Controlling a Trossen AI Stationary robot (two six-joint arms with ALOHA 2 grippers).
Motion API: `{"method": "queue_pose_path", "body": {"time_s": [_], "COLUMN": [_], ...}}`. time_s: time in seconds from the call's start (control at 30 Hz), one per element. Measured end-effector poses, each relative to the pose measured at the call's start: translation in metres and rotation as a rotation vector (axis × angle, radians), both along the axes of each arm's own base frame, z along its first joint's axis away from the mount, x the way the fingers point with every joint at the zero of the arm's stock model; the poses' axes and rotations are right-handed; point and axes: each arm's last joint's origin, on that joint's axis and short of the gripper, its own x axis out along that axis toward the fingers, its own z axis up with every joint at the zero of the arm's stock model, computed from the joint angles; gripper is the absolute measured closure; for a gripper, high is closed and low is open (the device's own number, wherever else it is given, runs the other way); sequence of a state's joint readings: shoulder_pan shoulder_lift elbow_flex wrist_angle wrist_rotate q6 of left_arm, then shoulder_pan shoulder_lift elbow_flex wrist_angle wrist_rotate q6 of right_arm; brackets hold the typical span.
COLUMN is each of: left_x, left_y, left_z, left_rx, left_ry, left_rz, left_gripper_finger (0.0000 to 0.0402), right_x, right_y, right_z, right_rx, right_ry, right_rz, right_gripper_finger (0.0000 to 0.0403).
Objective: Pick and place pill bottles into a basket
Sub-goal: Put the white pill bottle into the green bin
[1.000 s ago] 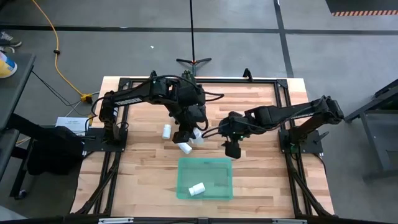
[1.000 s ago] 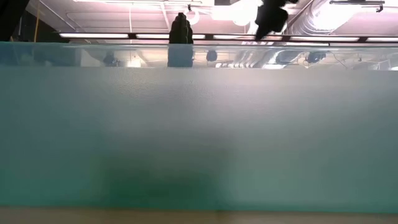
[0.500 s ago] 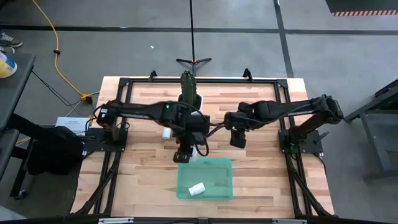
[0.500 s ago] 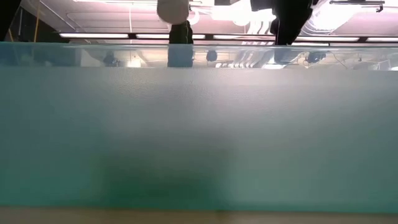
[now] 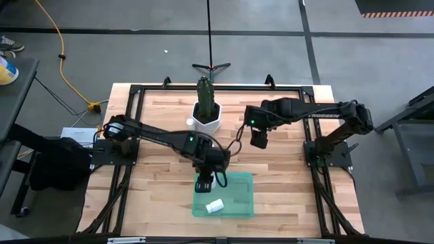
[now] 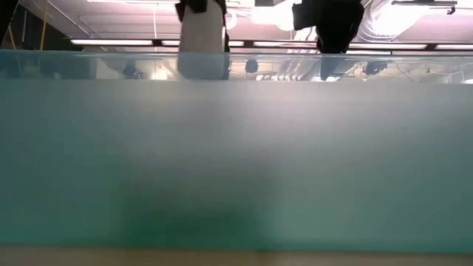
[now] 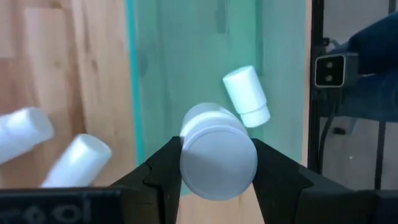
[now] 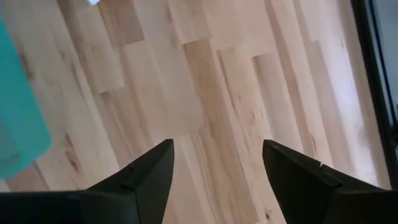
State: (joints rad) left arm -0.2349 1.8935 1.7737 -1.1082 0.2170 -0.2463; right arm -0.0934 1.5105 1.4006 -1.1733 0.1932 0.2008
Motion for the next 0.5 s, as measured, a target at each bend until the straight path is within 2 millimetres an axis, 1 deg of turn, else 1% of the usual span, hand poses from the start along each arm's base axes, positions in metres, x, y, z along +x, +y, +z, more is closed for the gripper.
{"method": "queue_pose_path", "body": {"time_s": [0.13, 0.23, 0.37, 0.5], "left_x": [-0.003, -0.006, -0.011, -0.016], "left_y": [-0.01, -0.017, -0.024, -0.029], "left_z": [-0.018, -0.026, -0.036, -0.049], "left_rx": [0.033, 0.076, 0.17, 0.185], "left_ry": [0.034, 0.034, 0.036, 0.067], "left_rz": [0.044, 0.07, 0.115, 0.13], "left_gripper_finger": [0.021, 0.021, 0.021, 0.021], "right_x": [-0.001, 0.0, 0.001, 0.002], "right_y": [-0.01, -0.015, -0.018, -0.019], "right_z": [0.001, 0.001, 0.002, 0.002], "right_rx": [0.004, 0.013, 0.04, 0.051], "right_ry": [-0.01, -0.027, -0.052, -0.065], "right_rz": [-0.035, -0.05, -0.058, -0.058], "right_gripper_finger": [0.0167, 0.0166, 0.0166, 0.0167]}}
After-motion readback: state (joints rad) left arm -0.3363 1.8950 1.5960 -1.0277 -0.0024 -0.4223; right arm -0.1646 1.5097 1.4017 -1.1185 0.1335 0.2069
